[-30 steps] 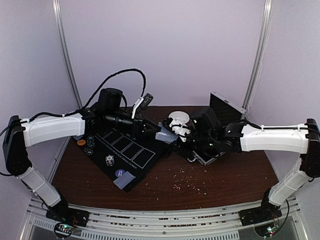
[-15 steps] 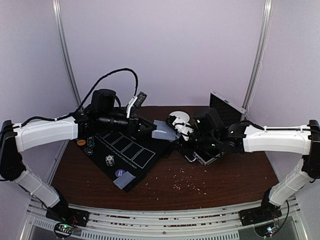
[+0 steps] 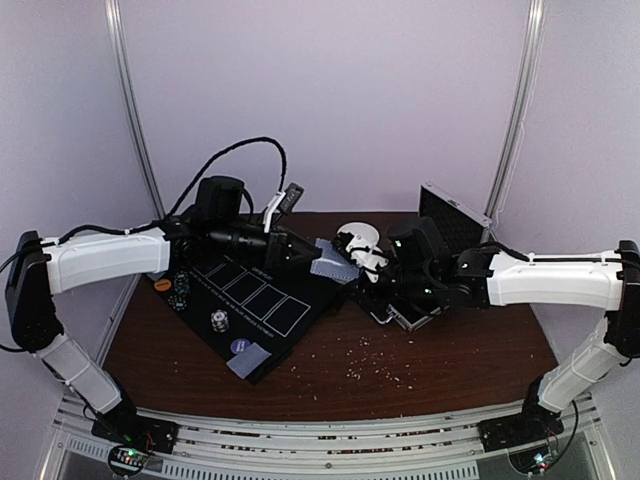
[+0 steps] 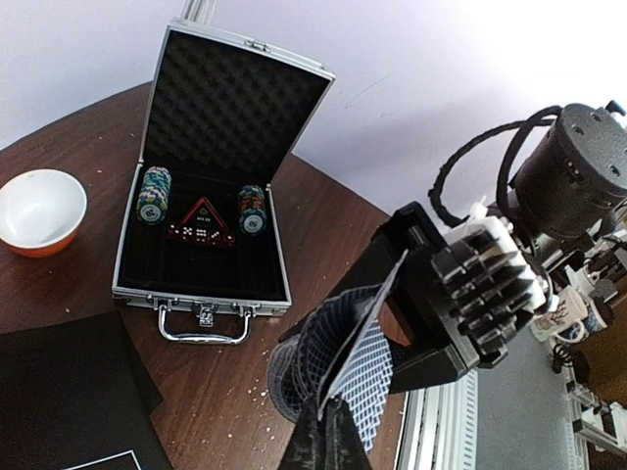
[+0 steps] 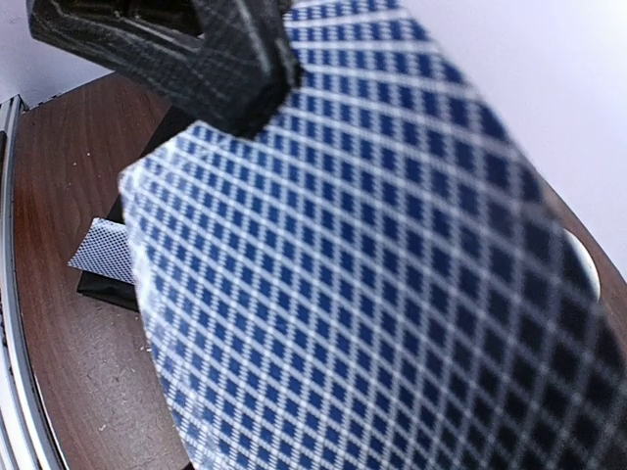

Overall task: Distribute texas hold em gaming equipment
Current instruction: Pick up the poker card from the face-down deck piles.

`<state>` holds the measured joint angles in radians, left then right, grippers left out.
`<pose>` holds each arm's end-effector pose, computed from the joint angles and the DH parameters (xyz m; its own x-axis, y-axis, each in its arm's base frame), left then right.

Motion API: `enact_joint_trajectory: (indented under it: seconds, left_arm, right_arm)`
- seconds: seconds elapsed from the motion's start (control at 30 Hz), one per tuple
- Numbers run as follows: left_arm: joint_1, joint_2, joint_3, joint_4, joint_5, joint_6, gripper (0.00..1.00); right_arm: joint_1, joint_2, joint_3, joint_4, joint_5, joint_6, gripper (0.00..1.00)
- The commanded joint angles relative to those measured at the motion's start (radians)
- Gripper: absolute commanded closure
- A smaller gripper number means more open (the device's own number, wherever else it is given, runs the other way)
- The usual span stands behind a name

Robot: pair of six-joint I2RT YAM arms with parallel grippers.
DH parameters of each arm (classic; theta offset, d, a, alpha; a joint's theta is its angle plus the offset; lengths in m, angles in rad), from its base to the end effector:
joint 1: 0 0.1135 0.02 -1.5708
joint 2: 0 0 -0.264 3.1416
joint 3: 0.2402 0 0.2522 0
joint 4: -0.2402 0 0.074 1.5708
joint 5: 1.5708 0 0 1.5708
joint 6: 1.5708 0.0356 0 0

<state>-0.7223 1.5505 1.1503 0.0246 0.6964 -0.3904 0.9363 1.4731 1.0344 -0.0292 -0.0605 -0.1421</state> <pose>0.2534 -0.2537 0.3001 -0.6179 0.1554 -0.7707 0.7783 0.2597 -0.5716 0.1994 0.2745 0.2771 -0.1463 -0.4372 -0.8874 -0.8653 0.4913 -0.0994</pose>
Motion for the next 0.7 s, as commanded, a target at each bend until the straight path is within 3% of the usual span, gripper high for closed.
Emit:
enact_joint_trajectory:
  seconds: [0.0, 0.27, 0.47, 0.67]
  left_arm:
    - [-0.008, 0.034, 0.116, -0.172, 0.017, 0.123, 1.0]
    - [-0.009, 0.06, 0.226, -0.443, 0.019, 0.277, 1.0]
    - [-0.017, 0.085, 0.212, -0.446, 0.055, 0.27, 1.0]
    - [-0.035, 0.097, 0.13, -0.347, 0.071, 0.229, 1.0]
  right_arm:
    - [0.004, -0.01, 0.034, -0.022, 0.002, -0.066, 0.6]
    - [0.015, 0.016, 0.076, -0.093, 0.042, -0.189, 0.6]
    - [0.027, 0.037, 0.087, -0.075, 0.013, -0.198, 0.6]
    - [0.035, 0.056, 0.055, -0.045, 0.001, -0.154, 0.6]
